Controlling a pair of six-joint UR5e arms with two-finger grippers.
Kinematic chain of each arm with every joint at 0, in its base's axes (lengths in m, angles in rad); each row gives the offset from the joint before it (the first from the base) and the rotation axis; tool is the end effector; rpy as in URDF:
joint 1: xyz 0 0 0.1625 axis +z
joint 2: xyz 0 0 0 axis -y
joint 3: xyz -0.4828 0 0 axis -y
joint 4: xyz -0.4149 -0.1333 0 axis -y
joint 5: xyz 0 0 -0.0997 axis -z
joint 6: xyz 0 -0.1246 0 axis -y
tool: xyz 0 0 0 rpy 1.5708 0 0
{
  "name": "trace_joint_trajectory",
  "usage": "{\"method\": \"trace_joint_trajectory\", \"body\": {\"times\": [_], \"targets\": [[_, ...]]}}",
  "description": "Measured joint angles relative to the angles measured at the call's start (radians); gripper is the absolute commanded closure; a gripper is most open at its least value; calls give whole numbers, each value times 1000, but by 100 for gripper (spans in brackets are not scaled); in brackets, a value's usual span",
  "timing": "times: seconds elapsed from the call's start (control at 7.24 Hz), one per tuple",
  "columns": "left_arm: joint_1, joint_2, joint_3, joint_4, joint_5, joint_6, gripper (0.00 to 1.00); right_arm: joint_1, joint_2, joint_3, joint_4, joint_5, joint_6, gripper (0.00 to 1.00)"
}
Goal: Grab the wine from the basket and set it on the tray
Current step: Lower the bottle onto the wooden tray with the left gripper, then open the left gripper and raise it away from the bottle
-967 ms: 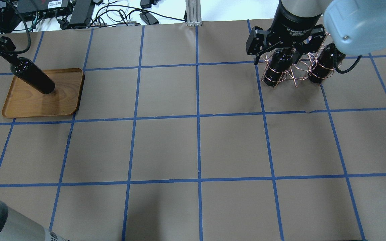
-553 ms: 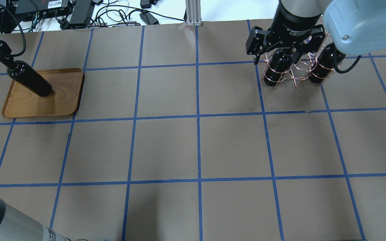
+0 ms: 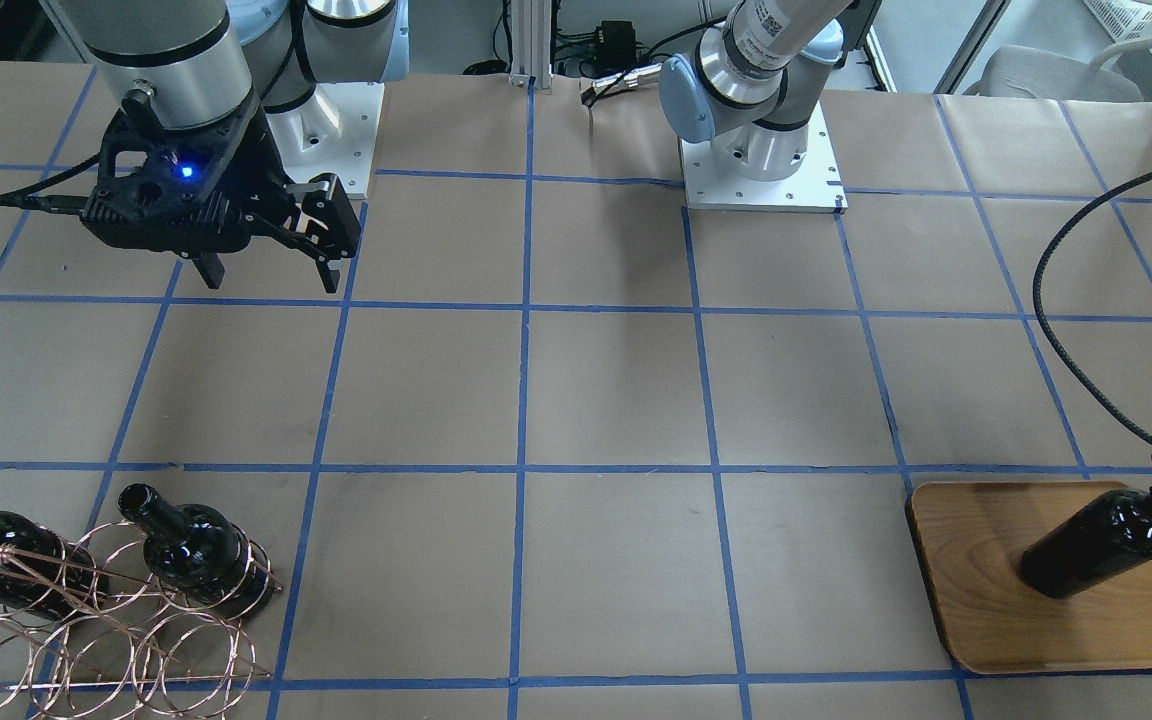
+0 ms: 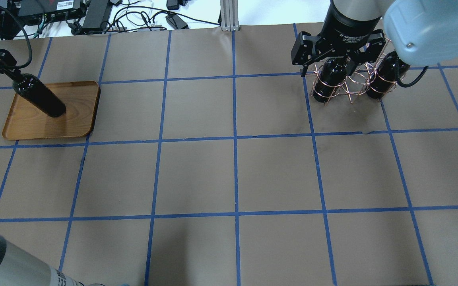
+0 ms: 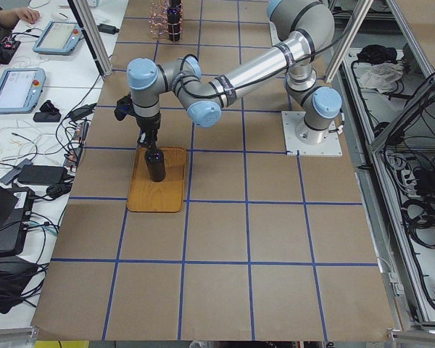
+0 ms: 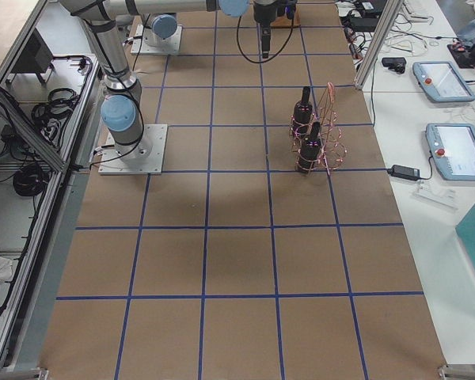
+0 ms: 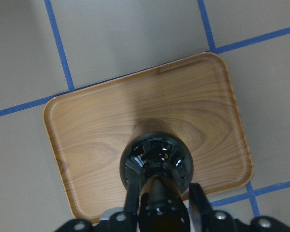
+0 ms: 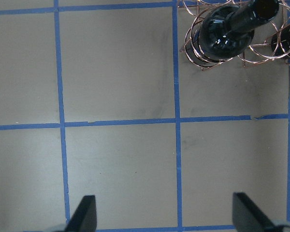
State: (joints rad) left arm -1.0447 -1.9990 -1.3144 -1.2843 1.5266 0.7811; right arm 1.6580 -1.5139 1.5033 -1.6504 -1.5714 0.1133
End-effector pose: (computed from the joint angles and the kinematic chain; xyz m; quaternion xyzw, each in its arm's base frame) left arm 0.2428 -0.6946 0.4185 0.1282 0.9898 -0.0589 0.0173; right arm 0.1809 -0.5391 0.5338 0.0130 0.9989 -0.0449 0.0042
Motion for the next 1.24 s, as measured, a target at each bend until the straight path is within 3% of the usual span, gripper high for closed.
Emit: {"method": "trace_joint_trajectory", "body": {"times": [0.28,0.69,1.24], "targets": [[-1,38,0,-34,-8,-6,0,-1,1,0,-9,-4,-9,0],[-44,206,-8,-230,-14,-117,0,-1,-1,0,-39,0,-5,0],[-367,364,-87,-308,3,-494,0,-1,-6,1,-35,-10,-9,0]]}}
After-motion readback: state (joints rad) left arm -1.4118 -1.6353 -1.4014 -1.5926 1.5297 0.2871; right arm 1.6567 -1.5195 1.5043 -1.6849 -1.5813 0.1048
